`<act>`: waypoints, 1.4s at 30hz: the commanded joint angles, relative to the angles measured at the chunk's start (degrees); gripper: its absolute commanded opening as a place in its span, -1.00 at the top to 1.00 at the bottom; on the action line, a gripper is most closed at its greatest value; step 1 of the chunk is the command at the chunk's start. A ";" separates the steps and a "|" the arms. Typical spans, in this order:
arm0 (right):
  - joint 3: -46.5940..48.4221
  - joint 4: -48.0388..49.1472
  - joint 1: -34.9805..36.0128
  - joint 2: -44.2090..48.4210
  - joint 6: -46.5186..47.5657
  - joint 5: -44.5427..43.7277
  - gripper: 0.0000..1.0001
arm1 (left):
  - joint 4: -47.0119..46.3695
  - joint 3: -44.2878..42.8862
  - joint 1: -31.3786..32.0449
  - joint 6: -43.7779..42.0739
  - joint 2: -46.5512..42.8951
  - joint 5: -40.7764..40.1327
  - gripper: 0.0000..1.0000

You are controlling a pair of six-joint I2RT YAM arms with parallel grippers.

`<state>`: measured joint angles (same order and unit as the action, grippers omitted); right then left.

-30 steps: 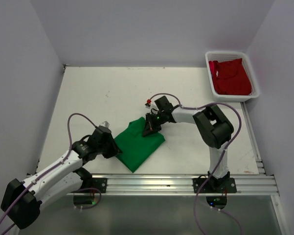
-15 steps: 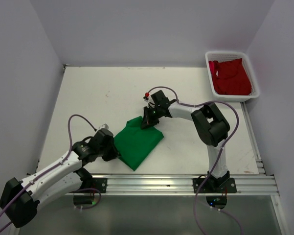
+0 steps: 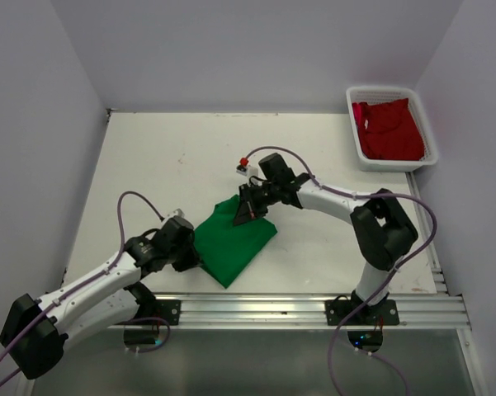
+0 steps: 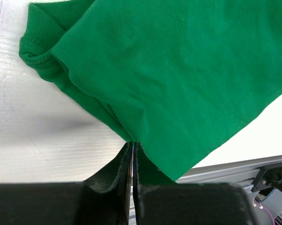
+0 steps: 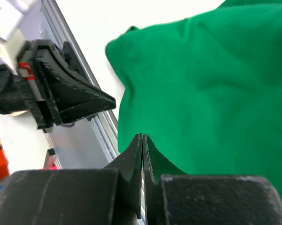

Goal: Fold and stack the t-shirts
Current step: Smooth out wrinkles on the folded tshirt

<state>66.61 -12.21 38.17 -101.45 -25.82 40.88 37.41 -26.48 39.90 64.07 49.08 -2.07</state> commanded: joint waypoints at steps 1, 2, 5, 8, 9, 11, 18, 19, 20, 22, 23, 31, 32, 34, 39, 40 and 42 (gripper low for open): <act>-1.13 -0.62 0.32 -4.87 -0.36 4.03 1.00 | -0.23 -1.82 0.44 1.05 0.31 -1.45 0.88; -0.96 -0.54 0.41 -6.12 -0.54 3.85 1.00 | 0.03 -1.91 0.53 1.23 0.05 -1.45 0.88; -0.69 -1.06 1.55 -10.25 -1.25 1.40 1.00 | 1.17 -2.17 0.79 1.76 -1.09 -2.24 0.88; -0.43 -0.98 2.52 -11.92 -1.25 -0.10 1.00 | 1.97 -2.09 0.79 2.20 -2.23 -3.03 0.89; -0.34 -0.98 2.61 -12.10 -1.33 -0.45 1.00 | 2.23 -2.17 0.79 2.37 -2.32 -3.03 0.90; 0.01 -1.59 2.61 -13.07 -1.16 -1.32 1.00 | 2.23 -2.17 0.88 2.46 -2.67 -3.03 0.90; 4.40 -12.21 2.61 -16.40 -0.63 -24.28 1.00 | 1.27 -1.12 0.88 2.11 -1.71 -2.33 0.91; 6.23 -13.62 2.52 -17.28 -1.94 -28.10 1.00 | 1.18 -0.94 0.88 2.02 -1.53 -2.24 0.91; 7.38 -16.42 2.43 -18.16 -2.82 -31.45 1.00 | 1.18 -0.77 0.88 1.93 -1.18 -2.15 0.91; 10.02 -17.85 1.21 -20.80 -5.63 -37.45 1.00 | 1.35 -0.15 0.88 1.76 -0.83 -2.24 0.91; 10.64 -18.37 0.59 -21.50 -6.42 -37.89 1.00 | 1.44 0.28 0.97 2.10 -0.74 -2.33 0.90; 16.53 -19.96 -0.29 -23.09 -5.56 -38.07 1.00 | -4.35 7.40 1.32 5.09 -2.76 -4.79 -0.39; 16.62 -20.05 -0.29 -22.92 -5.29 -37.81 1.00 | -6.36 8.19 1.41 5.53 -4.15 -4.88 -0.43; 16.36 -20.05 -0.29 -22.65 -4.59 -37.72 1.00 | -8.83 10.30 1.41 6.50 -6.70 -5.31 -0.60; 15.31 -19.61 -0.29 -21.95 -3.53 -36.67 1.00 | -17.09 15.91 1.50 10.62 -11.63 -8.30 -0.73; 15.22 -19.52 -0.29 -21.86 -3.44 -36.66 1.00 | -20.85 16.89 1.41 11.33 -11.90 -8.65 -0.76; 14.87 -19.43 -0.29 -21.25 -3.18 -36.66 1.00 | -24.21 18.56 1.50 13.26 -10.42 -9.53 -0.79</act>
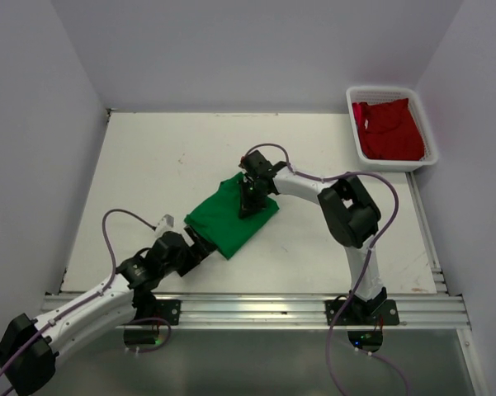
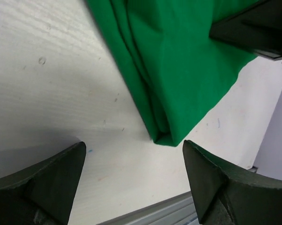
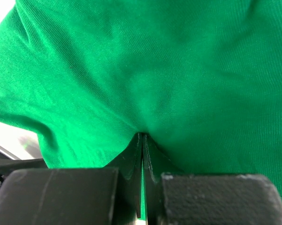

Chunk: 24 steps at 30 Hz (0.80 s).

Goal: Fold and stack the t-shirts
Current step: Smooth out wrinkles on the folded tshirt

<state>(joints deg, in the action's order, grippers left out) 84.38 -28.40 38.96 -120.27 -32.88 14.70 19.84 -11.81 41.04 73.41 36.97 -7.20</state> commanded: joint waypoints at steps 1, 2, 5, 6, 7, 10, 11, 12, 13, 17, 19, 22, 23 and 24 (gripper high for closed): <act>-2.90 -3.15 -1.08 -2.25 4.14 -10.57 1.00 | -7.96 3.90 0.27 4.37 3.01 -4.83 -0.80; -2.99 -3.24 -1.08 -2.08 4.14 -10.57 1.00 | -10.06 3.82 0.27 5.68 6.67 -5.27 -0.81; -2.73 -3.50 -1.08 -1.81 4.58 -10.57 1.00 | -12.80 1.89 0.36 8.40 15.30 -7.47 -0.81; -2.82 -3.50 -1.08 -1.73 4.67 -10.57 1.00 | -12.89 0.05 0.45 8.94 17.41 -8.17 -0.81; -2.90 -3.41 -1.08 -1.29 4.67 -10.48 1.00 | -12.80 -0.83 0.62 9.47 21.17 -8.88 -0.81; -3.69 -3.06 -0.99 -0.67 4.85 -10.65 1.00 | -12.97 -4.00 0.89 11.76 27.25 -12.04 -0.80; -3.87 -2.97 -1.08 -0.58 4.93 -10.57 1.00 | -13.24 -4.53 0.97 12.63 28.58 -12.83 -0.80; -4.22 -2.97 -0.99 -0.58 5.11 -10.57 1.00 | -13.77 -5.58 0.98 12.99 29.73 -14.14 -0.80; -4.40 -3.06 -0.99 -0.41 5.20 -10.48 1.00 | -15.34 -5.85 0.98 13.08 31.83 -14.76 -0.80; -5.28 -2.62 -1.08 0.21 5.55 -10.22 1.00 | -18.96 -6.99 0.98 13.69 37.46 -17.14 -0.79; -5.71 -2.45 -0.99 0.47 5.55 -10.04 1.00 | -23.07 -7.96 1.06 13.43 40.79 -18.11 -0.79; -6.77 -2.01 -1.08 1.00 5.55 -9.69 1.00 | -26.59 -9.36 1.06 12.20 44.92 -18.55 -0.77; -7.38 -1.66 -1.08 1.26 5.55 -9.60 1.00 | -27.65 -10.06 0.98 11.24 45.81 -18.72 -0.75; -7.65 -1.57 -0.99 1.26 5.46 -9.51 1.00 | -28.79 -10.25 0.98 10.71 46.43 -18.73 -0.69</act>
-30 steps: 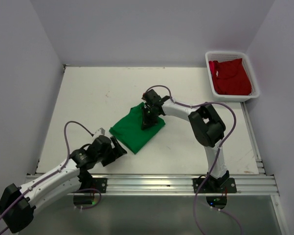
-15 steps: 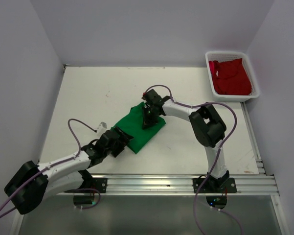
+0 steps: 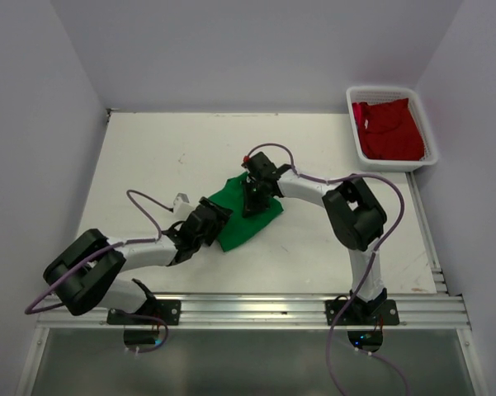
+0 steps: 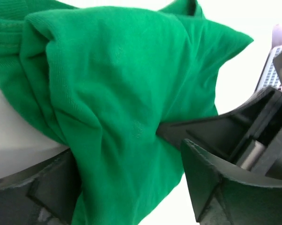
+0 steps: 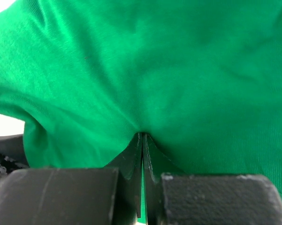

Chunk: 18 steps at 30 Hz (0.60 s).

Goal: Fold and stack the t-shirts
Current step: Smooth out wrinkles on the folded tshirt, then put the neatly folded tshirt into the corner of the board with the left arm

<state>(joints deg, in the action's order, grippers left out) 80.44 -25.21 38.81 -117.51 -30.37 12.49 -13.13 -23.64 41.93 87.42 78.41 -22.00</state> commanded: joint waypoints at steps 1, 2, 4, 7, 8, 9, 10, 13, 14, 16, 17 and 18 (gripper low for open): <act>-3.89 -4.67 -0.93 -1.40 2.86 -7.31 1.00 | 2.16 1.32 0.08 -3.74 6.13 -3.84 -0.62; -4.07 -4.50 -0.84 -1.32 3.03 -7.13 1.00 | 1.09 1.05 -0.01 -4.70 6.49 -3.75 -0.50; -4.51 -4.41 -0.93 -0.96 3.12 -7.04 1.00 | -1.54 0.88 -0.01 -5.94 6.93 -3.67 0.00; -4.86 -4.23 -0.84 -0.70 3.12 -6.87 1.00 | -3.75 0.35 -0.01 -8.57 6.58 -3.93 0.99; -4.86 -4.32 -0.93 -0.53 3.30 -6.78 1.00 | -3.49 -0.17 -0.01 -9.19 6.32 -4.62 1.00; -4.86 -4.23 -0.84 -0.52 3.39 -6.78 1.00 | -3.66 -0.35 -0.01 -9.98 6.14 -4.98 1.00; -4.77 -4.23 -0.84 -0.35 3.47 -6.69 1.00 | -4.53 -0.44 -0.01 -11.64 5.62 -5.16 1.00; -4.60 -4.23 -0.84 -0.26 3.74 -6.43 1.00 | -6.20 -0.53 -0.01 -13.67 3.95 -6.39 1.00; -4.59 -4.23 -0.93 0.00 3.83 -6.08 1.00 | -6.99 -0.36 -0.01 -15.50 3.59 -6.91 1.00; -4.68 -3.54 -0.84 1.31 4.79 -4.59 1.00 | -7.62 -0.70 -0.01 -17.36 2.36 -8.14 1.00; -4.86 -3.35 -0.84 2.19 5.84 -2.93 1.00 | -7.53 -0.97 -0.01 -17.89 1.92 -8.50 1.00; -5.21 -2.92 -0.84 3.68 6.46 -1.95 1.00 | -7.01 -1.23 -0.01 -18.33 0.88 -9.02 1.00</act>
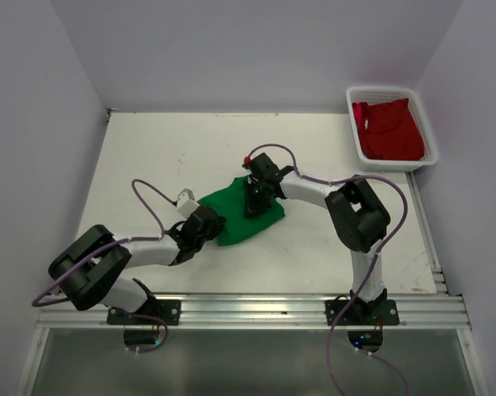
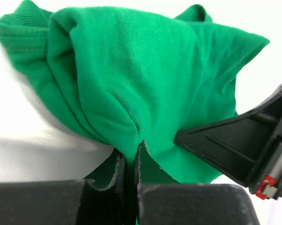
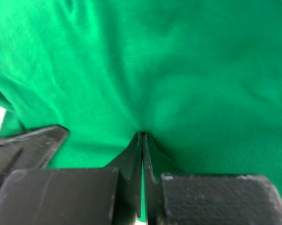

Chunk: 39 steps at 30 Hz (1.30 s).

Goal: Fold and stack the t-shirts
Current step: Put the neatly folded tshirt into the corner of the board with the left arm

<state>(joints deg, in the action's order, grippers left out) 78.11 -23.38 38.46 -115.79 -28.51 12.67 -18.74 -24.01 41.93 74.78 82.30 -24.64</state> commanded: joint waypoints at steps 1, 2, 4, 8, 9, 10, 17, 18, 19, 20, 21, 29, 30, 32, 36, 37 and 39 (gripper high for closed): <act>-3.31 -3.70 -0.58 3.62 5.22 -1.60 1.00 | -0.95 -1.65 -0.01 -6.57 -3.55 -6.90 1.00; -4.09 -3.35 -0.58 7.99 6.00 -0.55 1.00 | -0.34 -2.09 -0.01 -6.93 -4.07 -7.87 1.00; -4.45 -3.60 -0.58 12.41 6.36 -0.45 0.44 | 1.77 -3.32 0.08 -8.24 -6.09 -9.62 1.00; -3.23 -6.85 -0.58 24.96 7.15 -2.55 0.00 | 5.11 -5.43 -0.88 -10.71 -9.00 -13.50 1.00; -3.05 -7.64 -0.58 26.82 7.24 -3.17 -0.02 | 5.29 -5.78 -1.67 -11.23 -9.00 -12.80 1.00; -2.96 -8.87 -0.58 28.32 7.16 -4.39 -0.03 | 5.56 -6.66 -4.11 -11.85 -8.83 -11.06 1.00; -4.18 -14.76 -0.58 37.47 6.81 -6.95 -0.04 | 7.40 -10.35 -18.10 -11.77 -5.49 -8.67 1.00; -4.62 -15.03 -0.58 38.35 6.72 -7.04 -0.04 | 7.93 -10.96 -21.42 -11.42 -3.83 -8.49 1.00; -4.98 -15.64 -0.58 40.10 6.45 -7.48 -0.04 | 8.54 -12.36 -23.19 -10.02 -2.95 -7.62 1.00; -5.76 -16.00 -0.58 40.81 6.19 -7.74 -0.03 | 8.63 -12.99 -24.95 -9.49 -2.07 -7.09 1.00; -6.12 -16.35 -0.58 41.60 6.10 -7.92 -0.03 | 9.16 -13.69 -28.19 -8.70 -0.32 -6.74 1.00; -9.63 -20.13 -0.58 47.57 5.75 -9.76 -0.02 | 9.26 -20.37 -41.31 -0.35 11.63 -2.26 1.00; -9.90 -20.83 -0.58 47.93 5.66 -9.85 -0.02 | 8.21 -20.64 -43.58 1.23 12.96 -1.38 1.00; -10.52 -21.45 -0.58 48.72 5.57 -10.03 -0.02 | 8.89 -22.56 -45.53 2.90 17.68 1.61 1.00; -10.87 -23.72 -0.58 49.78 5.57 -11.61 -0.01 | 9.34 -28.53 -48.43 5.80 24.12 3.46 1.00; -11.04 -24.17 -0.58 49.78 5.57 -11.87 -0.01 | 9.16 -29.42 -48.78 6.16 25.00 4.07 1.00; -11.31 -25.13 -0.58 49.87 5.49 -11.96 0.00 | 9.07 -33.70 -49.93 5.90 28.43 4.86 1.00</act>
<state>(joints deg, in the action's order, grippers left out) 67.22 -45.65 38.13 -67.07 -22.85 2.17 -9.98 -52.66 -6.46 78.52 106.56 -21.61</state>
